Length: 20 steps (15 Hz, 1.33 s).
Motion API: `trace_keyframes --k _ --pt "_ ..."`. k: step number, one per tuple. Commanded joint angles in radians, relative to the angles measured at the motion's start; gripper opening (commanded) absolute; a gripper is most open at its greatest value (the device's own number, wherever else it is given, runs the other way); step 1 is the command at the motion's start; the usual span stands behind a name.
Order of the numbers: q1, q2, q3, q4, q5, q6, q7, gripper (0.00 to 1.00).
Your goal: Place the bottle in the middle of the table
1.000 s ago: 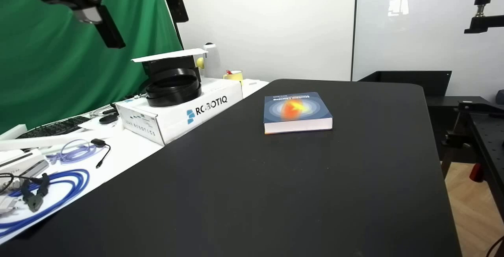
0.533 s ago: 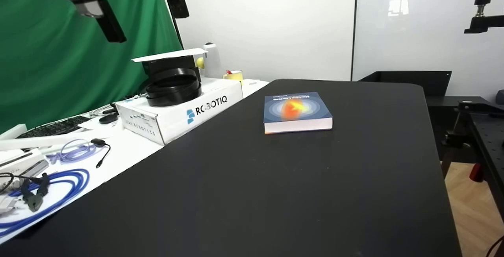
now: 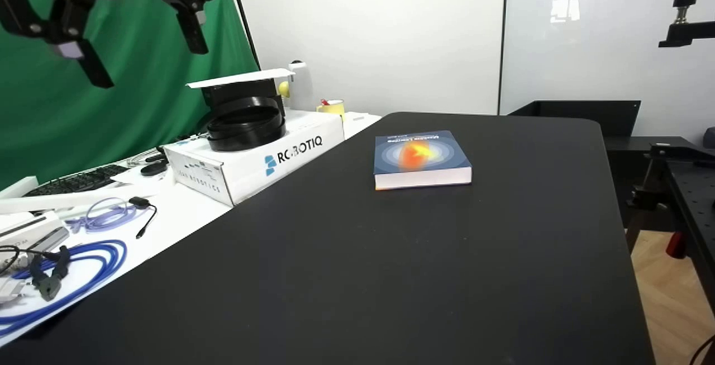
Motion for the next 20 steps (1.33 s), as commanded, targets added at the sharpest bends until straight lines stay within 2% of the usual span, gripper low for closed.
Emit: trace_keyframes --k 1,8,9,10,12,20 --pt "0.057 0.167 -0.040 0.243 0.030 -0.042 -0.016 1.00" --pt "0.222 0.390 -0.042 0.502 0.073 -0.080 -0.042 1.00" --pt "0.223 0.419 -0.007 0.544 0.063 -0.135 -0.052 1.00" --pt "0.208 0.346 -0.024 0.411 0.051 -0.051 -0.023 1.00" --pt "0.229 0.365 -0.024 0.423 0.049 -0.053 -0.022 1.00" --pt "0.212 0.379 -0.027 0.437 0.051 -0.050 -0.020 1.00"
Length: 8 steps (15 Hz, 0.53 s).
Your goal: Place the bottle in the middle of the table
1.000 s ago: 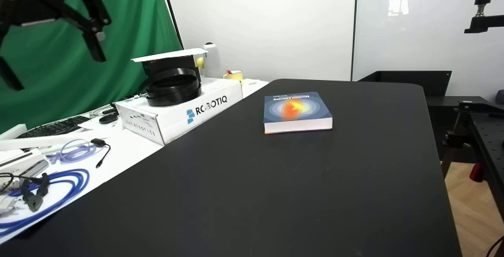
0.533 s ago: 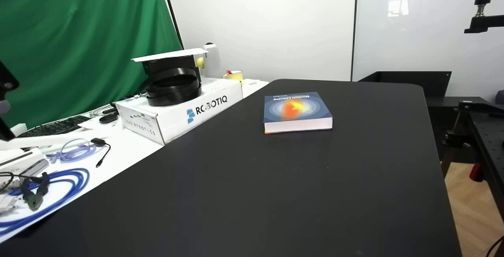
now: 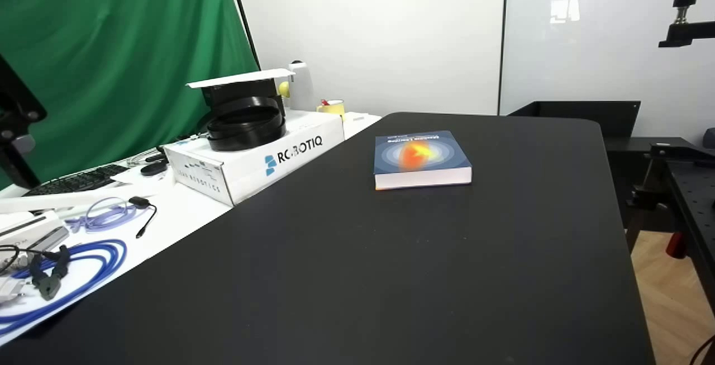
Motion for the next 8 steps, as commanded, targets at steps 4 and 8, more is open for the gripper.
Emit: trace_keyframes --k 4,8 --pt "0.004 0.030 0.004 -0.006 0.006 0.044 0.014 1.00" --pt "0.011 0.058 0.008 -0.017 0.009 0.117 0.015 1.00"
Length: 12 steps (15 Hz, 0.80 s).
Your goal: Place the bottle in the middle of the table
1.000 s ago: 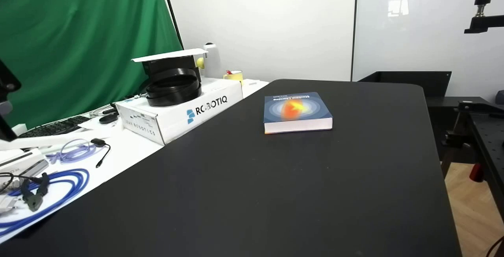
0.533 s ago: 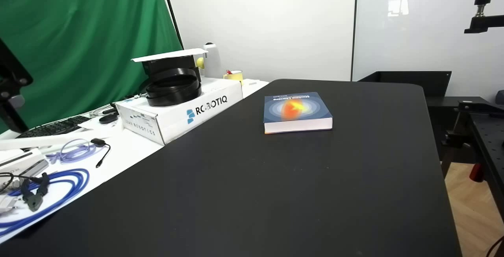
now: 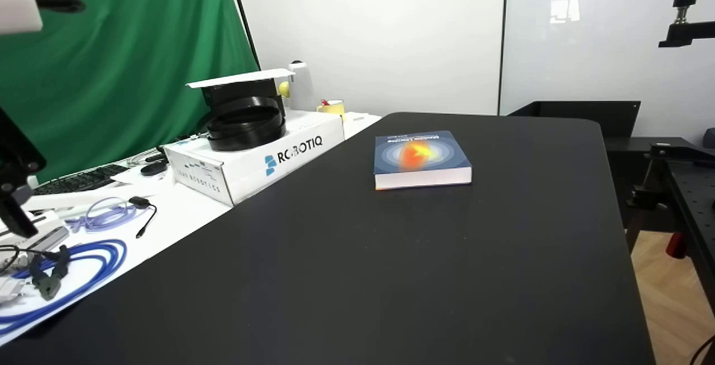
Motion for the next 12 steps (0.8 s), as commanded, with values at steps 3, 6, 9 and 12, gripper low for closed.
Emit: trace_keyframes --k 3,6,9,12 --pt "0.013 0.025 0.004 -0.019 0.014 0.058 0.034 1.00" --pt "0.023 0.023 0.003 -0.042 0.019 0.067 0.053 1.00" --pt "0.024 0.019 0.006 -0.067 0.031 0.076 0.071 1.00" --pt "0.008 0.026 0.019 -0.084 0.076 0.092 0.059 1.00"
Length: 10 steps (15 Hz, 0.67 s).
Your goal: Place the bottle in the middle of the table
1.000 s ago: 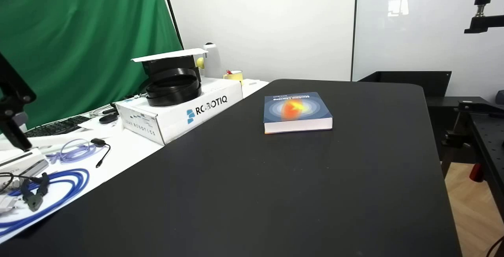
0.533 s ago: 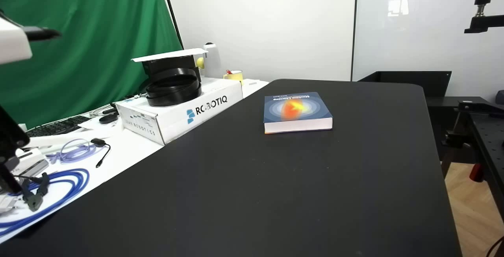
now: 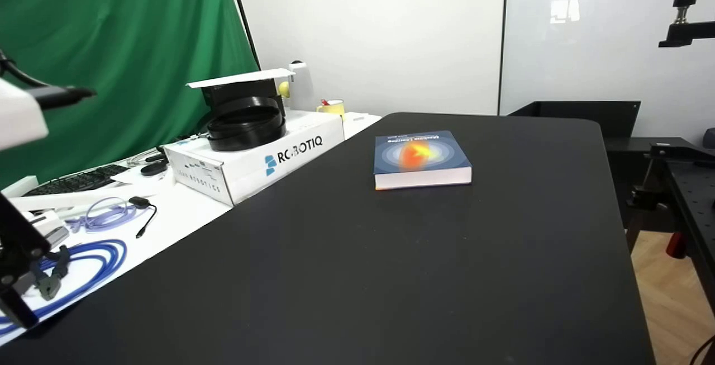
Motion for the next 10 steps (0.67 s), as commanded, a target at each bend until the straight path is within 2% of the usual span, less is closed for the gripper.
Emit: trace_keyframes --k 1,10 --pt "-0.021 -0.010 0.013 -0.038 0.046 0.024 0.023 1.00" --pt "-0.031 -0.015 -0.003 -0.096 0.082 0.044 0.039 1.00"
